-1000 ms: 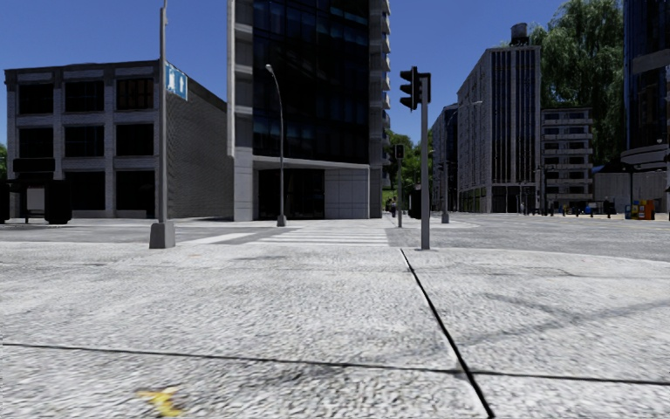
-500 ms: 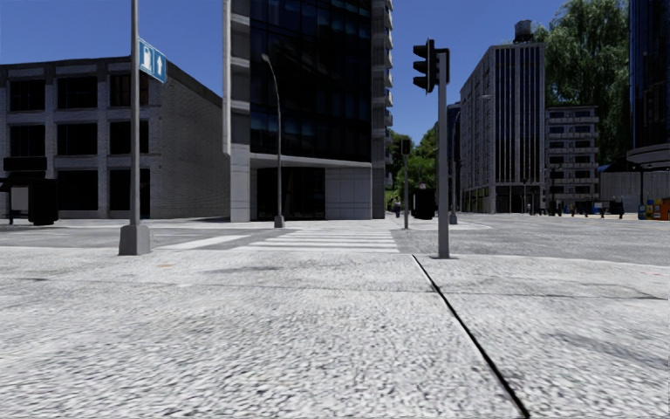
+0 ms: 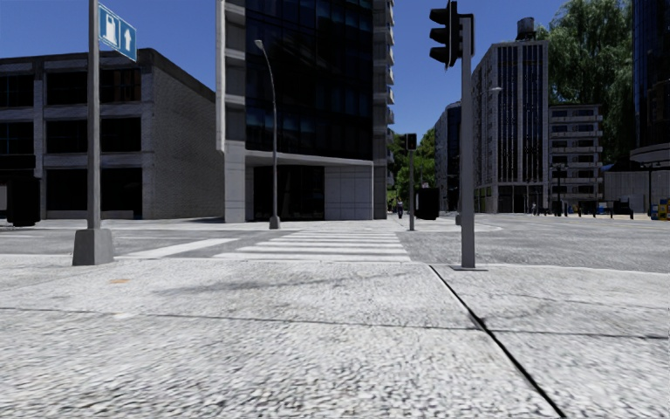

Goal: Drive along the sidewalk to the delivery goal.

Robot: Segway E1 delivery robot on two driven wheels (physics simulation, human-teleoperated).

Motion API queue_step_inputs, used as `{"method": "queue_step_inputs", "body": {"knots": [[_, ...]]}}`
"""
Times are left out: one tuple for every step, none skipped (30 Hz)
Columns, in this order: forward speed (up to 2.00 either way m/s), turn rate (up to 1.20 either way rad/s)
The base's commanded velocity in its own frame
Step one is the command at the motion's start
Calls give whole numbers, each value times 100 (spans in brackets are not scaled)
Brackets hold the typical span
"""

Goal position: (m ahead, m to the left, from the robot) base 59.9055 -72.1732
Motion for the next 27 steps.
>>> {"method": "queue_step_inputs", "body": {"knots": [[200,0],[200,0],[200,0],[200,0],[200,0],[200,0],[200,0],[200,0],[200,0],[200,0],[200,0],[200,0],[200,0],[200,0],[200,0],[200,0],[200,0],[200,0],[200,0],[200,0],[200,0],[200,0],[200,0],[200,0],[200,0],[200,0],[200,0]]}}
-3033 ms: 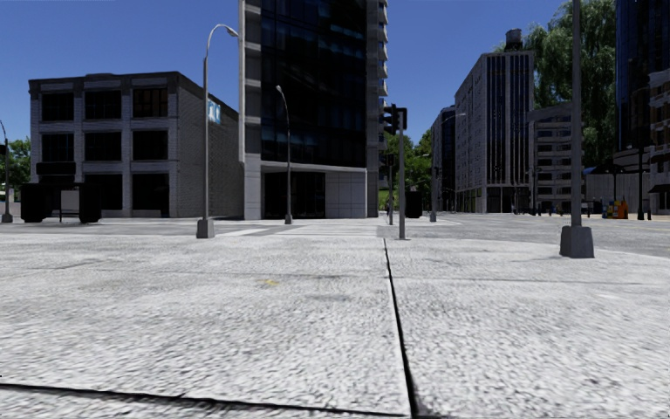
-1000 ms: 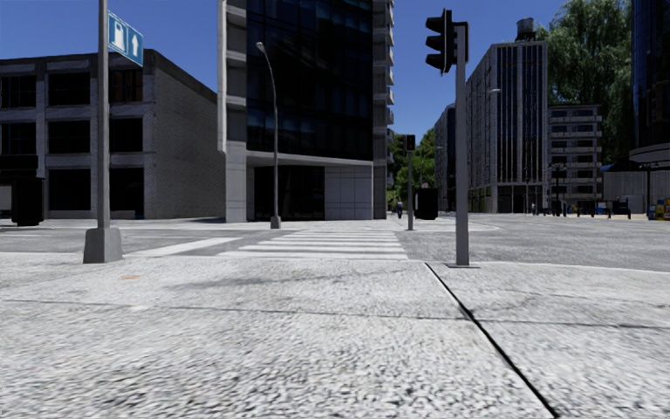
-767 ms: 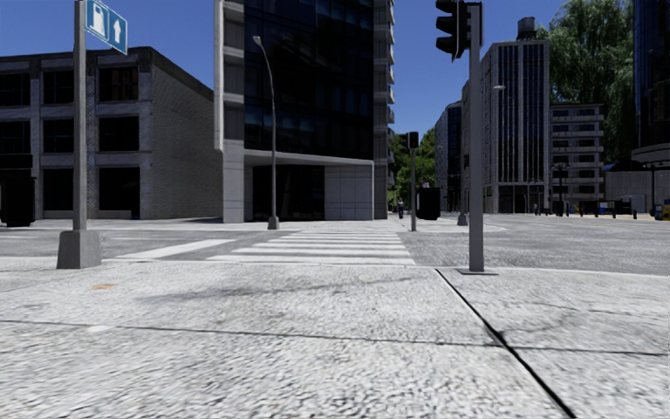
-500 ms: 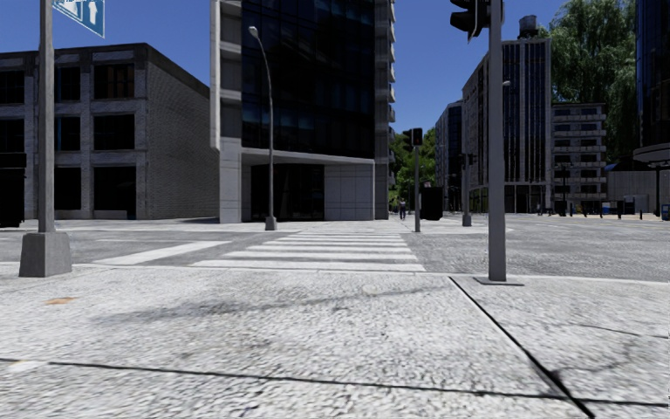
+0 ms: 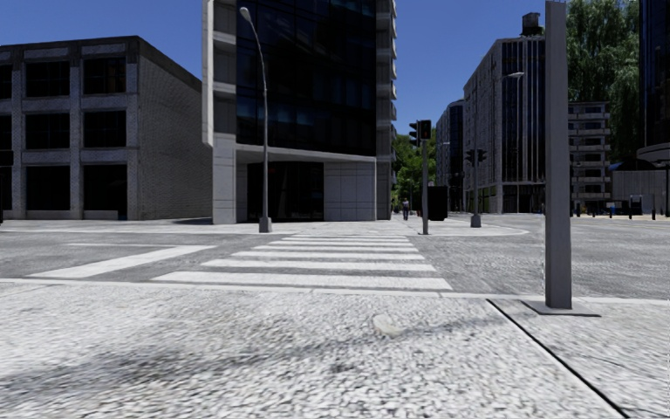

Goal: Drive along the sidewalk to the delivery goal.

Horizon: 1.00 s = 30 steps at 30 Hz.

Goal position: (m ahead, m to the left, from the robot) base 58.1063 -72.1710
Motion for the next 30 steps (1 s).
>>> {"method": "queue_step_inputs", "body": {"knots": [[200,0],[200,0],[200,0],[200,0],[200,0],[200,0],[200,0],[200,0],[200,0],[200,0],[200,0],[200,0],[200,0],[200,0],[200,0],[200,0],[200,0],[200,0],[200,0],[200,0],[200,0],[200,0],[200,0],[200,0],[200,0],[200,0],[200,0],[200,0],[200,0],[200,0]]}}
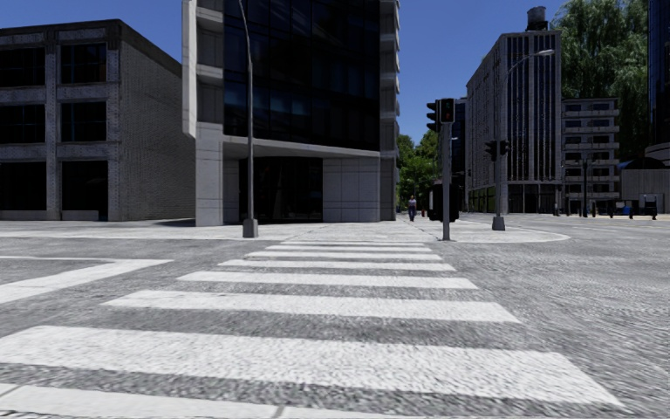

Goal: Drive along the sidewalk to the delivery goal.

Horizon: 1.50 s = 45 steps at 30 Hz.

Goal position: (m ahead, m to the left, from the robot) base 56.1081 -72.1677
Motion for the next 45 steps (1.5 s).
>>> {"method": "queue_step_inputs", "body": {"knots": [[200,0],[200,0],[200,0],[200,0],[200,0],[200,0],[200,0],[200,0],[200,0],[200,0],[200,0],[200,-13],[200,-13],[200,-42],[200,-89],[200,-120],[200,-120],[200,-120],[200,-114],[200,0],[200,0],[200,0],[200,0],[200,0],[200,0],[200,0],[200,0],[200,0],[200,0],[200,0],[200,0],[200,0],[200,0],[200,0],[200,0],[200,0],[200,0],[200,0],[200,0],[200,0],[200,0],[200,0],[200,0],[200,0],[200,0]]}}
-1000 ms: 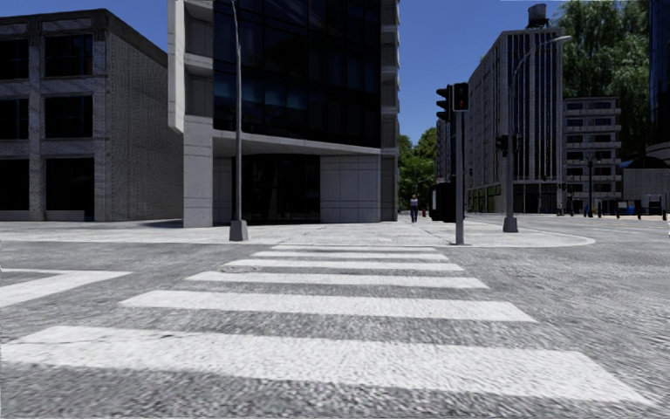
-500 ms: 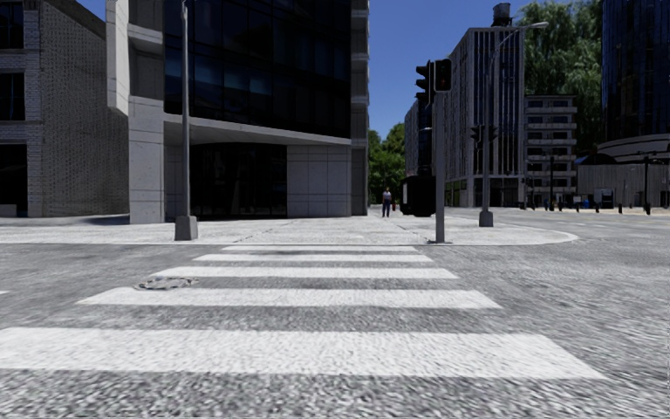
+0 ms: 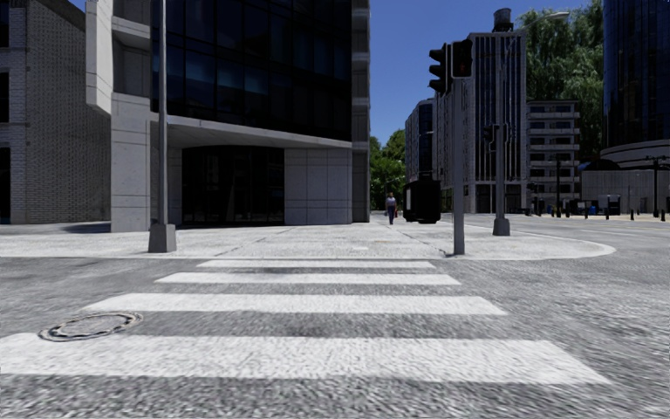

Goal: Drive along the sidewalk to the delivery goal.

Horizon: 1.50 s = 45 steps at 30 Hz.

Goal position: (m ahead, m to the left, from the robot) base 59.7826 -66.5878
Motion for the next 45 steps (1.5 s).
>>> {"method": "queue_step_inputs", "body": {"knots": [[200,0],[200,0],[200,0],[200,-40],[200,-62],[200,-73],[200,-75],[200,-5],[200,-5],[200,0],[200,0],[200,0],[200,0],[200,0],[200,0],[200,0],[200,0],[200,0],[200,0],[200,0],[200,0],[200,0],[200,0],[200,0],[200,0],[200,0],[200,0],[200,0],[200,0],[200,0],[200,0],[200,0],[200,0],[200,0],[200,0],[200,0],[200,0],[200,0],[200,0],[200,0],[200,0],[200,0],[200,0],[200,0],[200,0]]}}
